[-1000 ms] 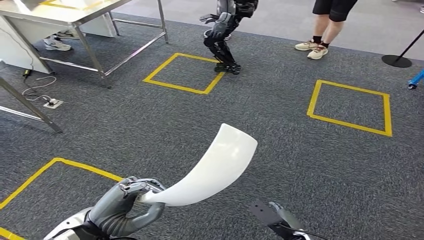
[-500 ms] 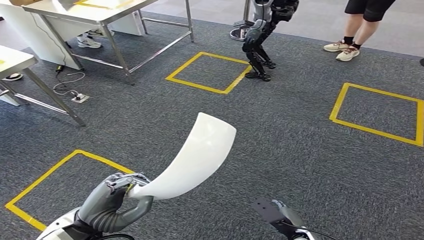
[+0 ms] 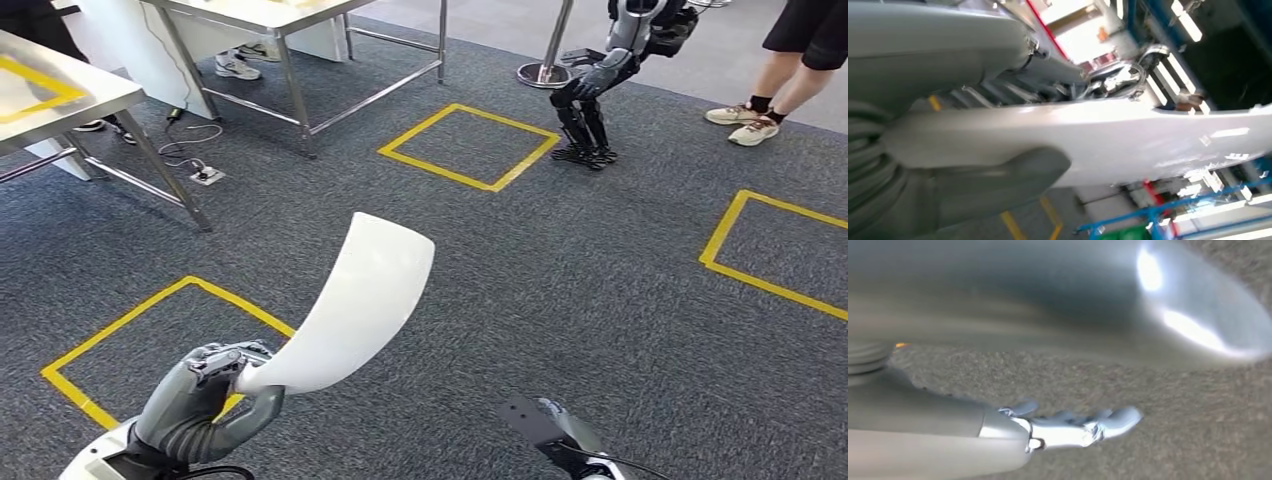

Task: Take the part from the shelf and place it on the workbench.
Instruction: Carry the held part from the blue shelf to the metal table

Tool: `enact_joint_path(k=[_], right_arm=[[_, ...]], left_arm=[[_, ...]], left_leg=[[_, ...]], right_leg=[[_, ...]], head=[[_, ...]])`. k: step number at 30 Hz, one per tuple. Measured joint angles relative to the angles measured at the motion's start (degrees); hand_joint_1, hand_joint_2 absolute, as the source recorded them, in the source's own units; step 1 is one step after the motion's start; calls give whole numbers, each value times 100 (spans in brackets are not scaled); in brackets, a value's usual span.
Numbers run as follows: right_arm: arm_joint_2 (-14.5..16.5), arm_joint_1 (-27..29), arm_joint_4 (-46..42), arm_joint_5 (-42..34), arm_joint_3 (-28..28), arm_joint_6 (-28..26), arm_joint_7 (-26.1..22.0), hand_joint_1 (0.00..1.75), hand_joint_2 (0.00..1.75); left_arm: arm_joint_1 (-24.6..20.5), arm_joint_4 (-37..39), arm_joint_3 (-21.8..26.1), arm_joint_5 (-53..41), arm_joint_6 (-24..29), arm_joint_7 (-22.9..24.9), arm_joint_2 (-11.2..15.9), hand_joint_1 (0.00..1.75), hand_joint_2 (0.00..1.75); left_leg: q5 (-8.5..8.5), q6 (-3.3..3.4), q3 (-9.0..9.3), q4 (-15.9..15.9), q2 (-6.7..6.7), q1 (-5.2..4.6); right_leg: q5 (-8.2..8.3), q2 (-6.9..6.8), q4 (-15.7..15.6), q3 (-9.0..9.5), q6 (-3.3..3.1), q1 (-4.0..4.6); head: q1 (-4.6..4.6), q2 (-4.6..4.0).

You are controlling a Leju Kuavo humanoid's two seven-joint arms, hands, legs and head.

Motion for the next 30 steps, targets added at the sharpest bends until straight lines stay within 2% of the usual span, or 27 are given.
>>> enact_joint_path(k=[2,3,4,5,7,8,9,12,14,15,17,18,19,20,21,22,24,25,27,29,30], right_arm=[[-5,30,1,-14,1,-1,-2,0,0],[-7,50,2,-25,1,-1,-6,0,0],[-7,66,2,-38,2,-1,-9,0,0],[-7,77,2,-51,3,-2,-12,0,0],[-7,85,2,-74,5,-7,-15,0,0],[-6,86,2,-87,5,-12,-21,0,0],[-4,90,2,-108,5,-17,-31,0,0],[10,106,3,-191,4,-48,-103,0,0],[20,113,4,-236,1,-85,-144,0,0],[25,126,4,-254,0,-99,-157,0,0],[26,174,4,-289,0,-116,-179,0,0],[27,198,5,-303,1,-117,-189,0,0],[28,214,5,-316,1,-118,-194,0,0],[30,221,6,-327,1,-122,-199,0,0],[32,223,6,-342,1,-127,-206,0,0],[35,223,6,-356,0,-136,-210,0,0],[37,225,6,-375,-1,-154,-216,0,0],[38,226,5,-380,-2,-161,-216,0,0],[38,222,4,-386,-2,-168,-216,0,0],[41,213,2,-388,-1,-168,-216,0,0],[43,213,2,-390,0,-168,-213,0,0]], left_arm=[[11,-8,1,-2,10,0,-3,175,175],[19,-10,1,-6,15,4,-3,175,175],[24,-13,1,-10,24,11,-3,175,175],[26,-17,1,-14,35,18,-3,175,175],[27,-36,1,-16,56,28,-2,175,175],[28,-49,1,-16,63,29,0,175,175],[31,-62,1,-16,68,31,3,175,175],[46,-101,-2,-14,88,53,17,175,175],[46,-132,-4,-10,119,83,28,175,175],[44,-143,-5,-7,135,102,32,175,175],[43,-151,-7,0,169,137,34,175,175],[46,-151,-7,3,184,149,34,175,175],[49,-151,-8,7,197,153,35,175,175],[49,-151,-8,12,209,156,35,175,175],[48,-155,-8,18,225,164,36,175,175],[45,-161,-8,28,242,174,36,175,175],[38,-173,-8,63,280,195,35,175,175],[36,-176,-7,87,298,200,34,175,175],[38,-183,-4,123,334,204,34,175,175],[38,-197,-1,145,365,205,33,175,175],[37,-203,0,159,381,205,31,175,175]], left_leg=[[0,23,-6,3,-92,8],[-1,26,-7,6,-145,8],[-3,25,-6,12,-198,8],[-5,20,-4,21,-251,10],[-19,-10,-6,53,-347,11],[-28,-40,-15,71,-391,5],[-33,-74,-25,80,-425,2],[-27,-187,-38,61,-482,12],[-169,-255,-116,252,-365,11],[-335,-283,-229,517,-269,14],[-728,-330,-587,1284,-123,25],[-828,-344,-724,1578,-98,33],[-815,-350,-770,1681,-84,40],[-691,-349,-698,1549,-66,45],[-493,-341,-518,1206,-27,47],[-309,-322,-294,773,67,44],[-111,-249,9,159,210,17],[-103,-209,46,57,237,2],[-90,-126,33,38,145,-7],[-60,-47,47,8,65,13],[-45,-14,57,-6,28,29]], right_leg=[[-327,114,754,-389,27,-7],[-379,125,1002,-533,34,-10],[-313,128,1038,-577,37,-13],[-141,135,839,-505,35,-19],[260,233,58,-155,29,-36],[383,282,-264,-11,15,-39],[432,318,-453,73,-4,-36],[449,261,-526,91,-112,-19],[475,199,-566,104,-189,-34],[480,159,-581,108,-216,-40],[471,73,-583,107,-239,-33],[467,26,-582,108,-243,-31],[463,-19,-582,111,-241,-30],[459,-59,-581,118,-235,-31],[451,-95,-581,131,-223,-31],[441,-126,-580,147,-207,-26],[417,-179,-570,171,-156,1],[410,-205,-568,177,-127,14],[400,-258,-572,192,-56,9],[287,-154,-432,152,15,-13],[145,-55,-199,52,41,-22]], head=[[2,0],[2,0],[2,0],[2,0],[1,0],[1,0],[2,1],[3,0],[-7,0],[-13,0],[-19,1],[-19,1],[-19,1],[-19,1],[-19,0],[-20,-1],[-16,0],[-13,0],[-8,0],[-6,-1],[-3,-1]])
